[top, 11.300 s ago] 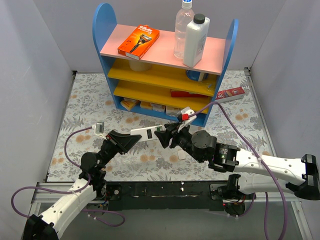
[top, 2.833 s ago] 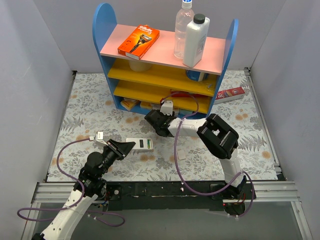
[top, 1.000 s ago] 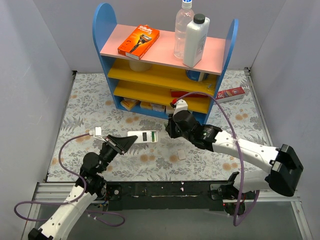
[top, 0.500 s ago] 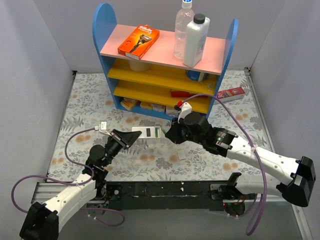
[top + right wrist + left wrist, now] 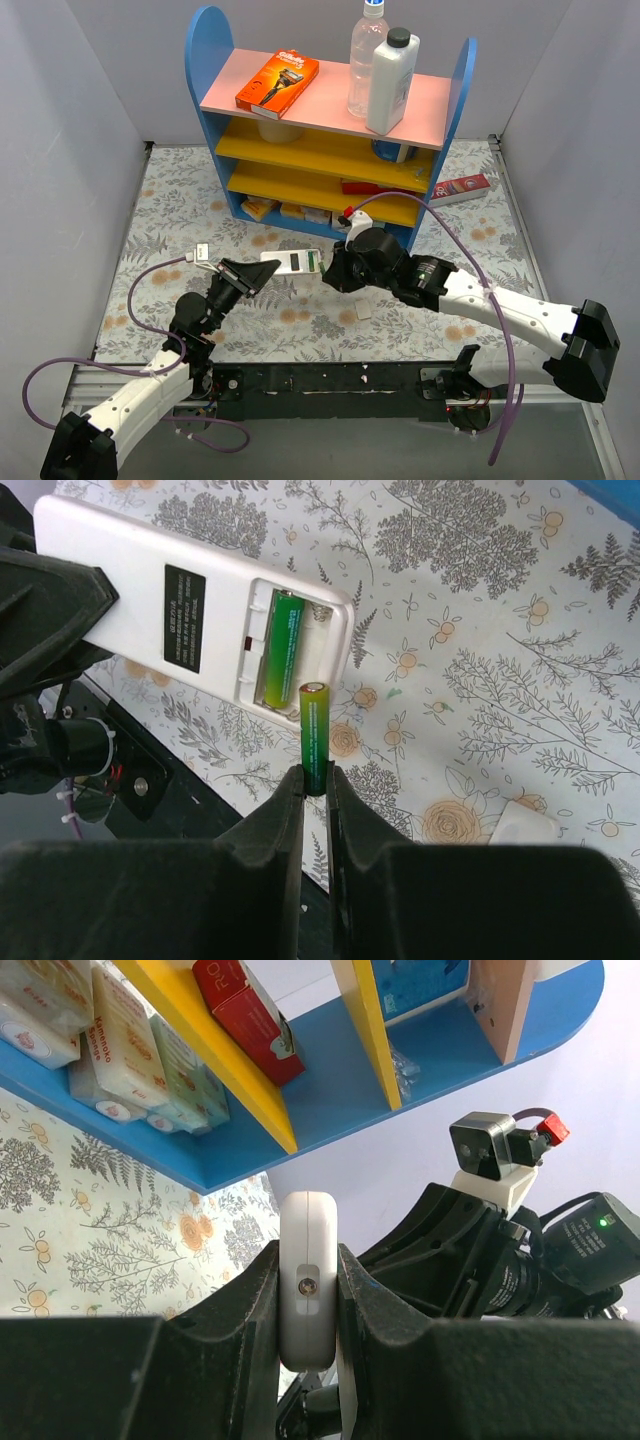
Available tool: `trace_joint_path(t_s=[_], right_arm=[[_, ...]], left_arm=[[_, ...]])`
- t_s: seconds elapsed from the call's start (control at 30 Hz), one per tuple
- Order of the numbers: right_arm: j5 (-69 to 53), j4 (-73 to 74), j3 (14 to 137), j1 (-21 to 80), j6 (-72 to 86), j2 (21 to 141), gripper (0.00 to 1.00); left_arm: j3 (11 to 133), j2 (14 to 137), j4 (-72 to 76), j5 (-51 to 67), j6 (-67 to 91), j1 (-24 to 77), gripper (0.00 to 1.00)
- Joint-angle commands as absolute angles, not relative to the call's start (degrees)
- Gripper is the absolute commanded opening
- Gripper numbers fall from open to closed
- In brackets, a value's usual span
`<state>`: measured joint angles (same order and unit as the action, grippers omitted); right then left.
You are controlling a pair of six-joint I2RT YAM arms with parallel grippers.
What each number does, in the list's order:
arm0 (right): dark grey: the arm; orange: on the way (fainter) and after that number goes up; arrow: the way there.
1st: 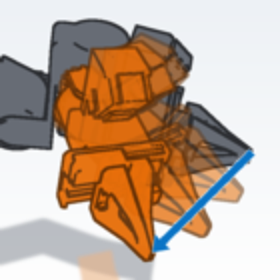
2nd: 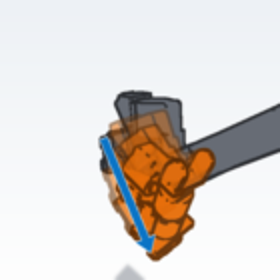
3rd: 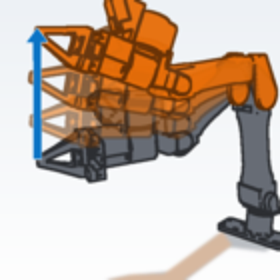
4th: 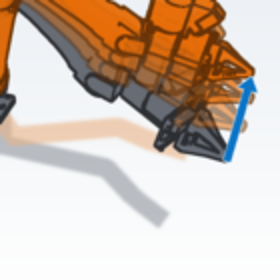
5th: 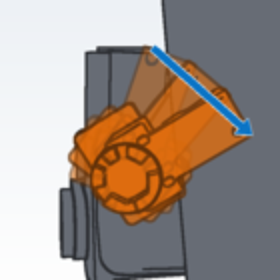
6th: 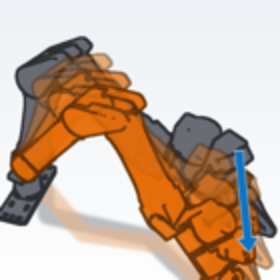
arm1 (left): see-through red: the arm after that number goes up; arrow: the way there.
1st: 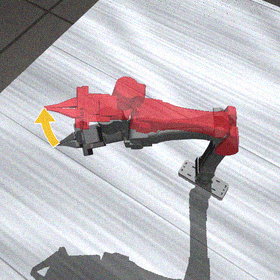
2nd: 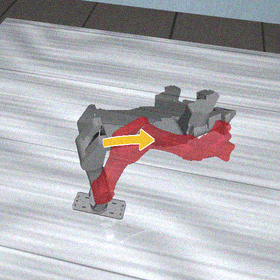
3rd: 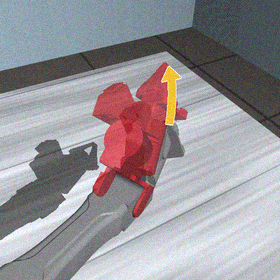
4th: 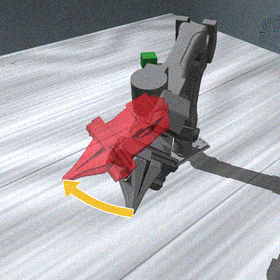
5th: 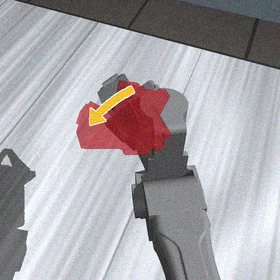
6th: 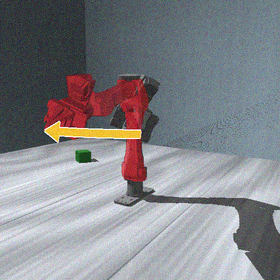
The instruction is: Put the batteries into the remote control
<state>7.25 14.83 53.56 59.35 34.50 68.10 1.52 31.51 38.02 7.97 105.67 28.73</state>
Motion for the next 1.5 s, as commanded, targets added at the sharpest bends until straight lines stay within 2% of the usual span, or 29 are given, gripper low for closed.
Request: trace_joint_path(t_s=[0.0, 0.77, 1.1, 1.37, 1.47], right_arm=[[9.0, 14.1, 56.6, 61.1, 35.2, 69.6, 0.01], [10.8, 26.0, 66.5, 61.5, 34.5, 73.7, 0.01], [12.1, 25.4, 67.9, 61.5, 33.7, 75.6, 0.01], [15.6, 27.4, 68.7, 61.5, 26.7, 71.5, 0.01], [14.2, 26.8, 68.0, 61.5, 20.1, 69.2, 0.11]], left_arm=[[-10.6, 31.1, 39.4, 8.0, 107.1, 28.9, 0.00], [-11.5, 29.2, 39.0, 10.1, 105.7, 28.9, 0.00], [-11.7, 28.5, 38.1, 11.2, 112.0, 28.9, 0.00], [-11.7, 28.3, 34.8, 11.3, 117.5, 28.9, 0.00], [-10.9, 28.0, 32.9, 11.6, 118.0, 28.9, 0.00]])
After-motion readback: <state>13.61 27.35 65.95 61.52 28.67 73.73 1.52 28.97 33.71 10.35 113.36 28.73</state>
